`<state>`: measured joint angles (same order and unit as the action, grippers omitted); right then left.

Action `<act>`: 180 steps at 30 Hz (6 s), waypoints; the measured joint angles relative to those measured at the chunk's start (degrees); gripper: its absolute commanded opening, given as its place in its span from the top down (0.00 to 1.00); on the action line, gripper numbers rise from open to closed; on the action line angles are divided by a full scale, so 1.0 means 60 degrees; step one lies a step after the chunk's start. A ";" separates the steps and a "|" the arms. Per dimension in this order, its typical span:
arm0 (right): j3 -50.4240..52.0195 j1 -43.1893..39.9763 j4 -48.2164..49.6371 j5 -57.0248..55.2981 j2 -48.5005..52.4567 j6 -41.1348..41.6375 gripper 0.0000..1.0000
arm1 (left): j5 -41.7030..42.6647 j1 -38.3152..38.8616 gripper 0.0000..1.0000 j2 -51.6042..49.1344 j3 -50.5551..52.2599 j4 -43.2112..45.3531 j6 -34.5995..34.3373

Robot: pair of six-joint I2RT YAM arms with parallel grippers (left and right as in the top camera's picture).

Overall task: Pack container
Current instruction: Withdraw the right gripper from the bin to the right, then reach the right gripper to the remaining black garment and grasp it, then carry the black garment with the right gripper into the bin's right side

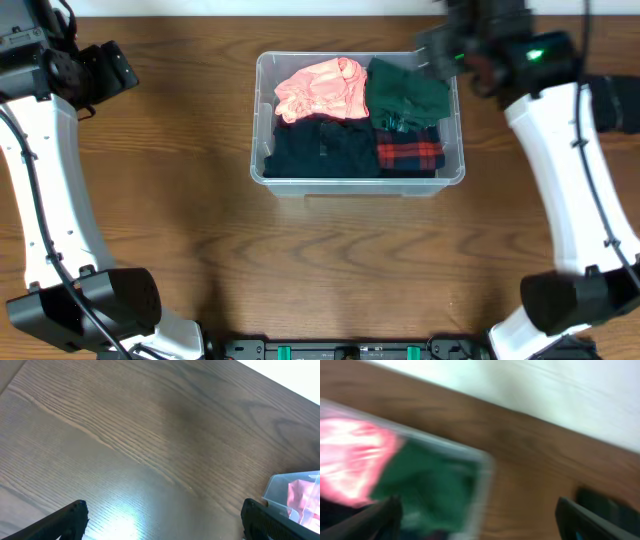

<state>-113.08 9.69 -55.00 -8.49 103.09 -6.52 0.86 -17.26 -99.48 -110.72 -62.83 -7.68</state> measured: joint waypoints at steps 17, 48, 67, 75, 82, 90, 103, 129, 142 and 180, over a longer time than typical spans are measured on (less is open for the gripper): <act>0.0040 -0.5246 0.1774 0.1060 0.3213 -0.1730 0.04 | 0.0000 0.0000 0.02 -0.0004 0.0000 0.0000 0.0000; 0.0051 -0.6011 0.2699 0.0820 0.5723 -0.3060 0.15 | 0.0000 0.0000 0.02 0.0000 0.0000 0.0000 0.0000; 0.0051 -0.5224 0.2860 -0.0175 0.5723 -0.2721 0.16 | 0.0000 0.0000 0.02 -0.0004 0.0000 0.0000 0.0000; 0.0051 -0.4776 0.2885 -0.0284 0.5723 -0.2965 0.17 | 0.0004 0.0000 0.02 -0.0004 0.0000 0.0000 0.0000; 0.0051 -0.4175 0.3075 -0.0364 0.5723 -0.3075 0.19 | 0.0000 0.0000 0.02 -0.0004 0.0000 0.0000 0.0000; 0.0051 -0.4258 0.3151 -0.0678 0.5723 -0.3045 0.27 | 0.0000 0.0000 0.02 0.0000 0.0000 0.0000 0.0000; 0.0051 -0.4302 0.3424 -0.1169 0.5723 -0.2532 0.41 | 0.0004 0.0000 0.02 0.0000 0.0000 0.0000 0.0000; 0.0051 -0.4623 0.3621 -0.1377 0.6018 -0.1938 0.62 | 0.0000 0.0000 0.02 -0.0004 0.0000 0.0000 0.0000; -0.0022 -0.4645 0.3552 -0.1574 0.6036 -0.1665 0.99 | 0.0004 0.0000 0.02 0.0000 0.0000 0.0000 0.0000; 0.0000 -0.0769 -0.1606 0.1042 -0.0138 0.1515 0.99 | 0.0000 0.0000 0.02 -0.0004 0.0000 0.0000 0.0000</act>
<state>-113.08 5.08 -64.64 -2.24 102.26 2.57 0.86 -17.26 -99.50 -110.72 -62.83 -7.68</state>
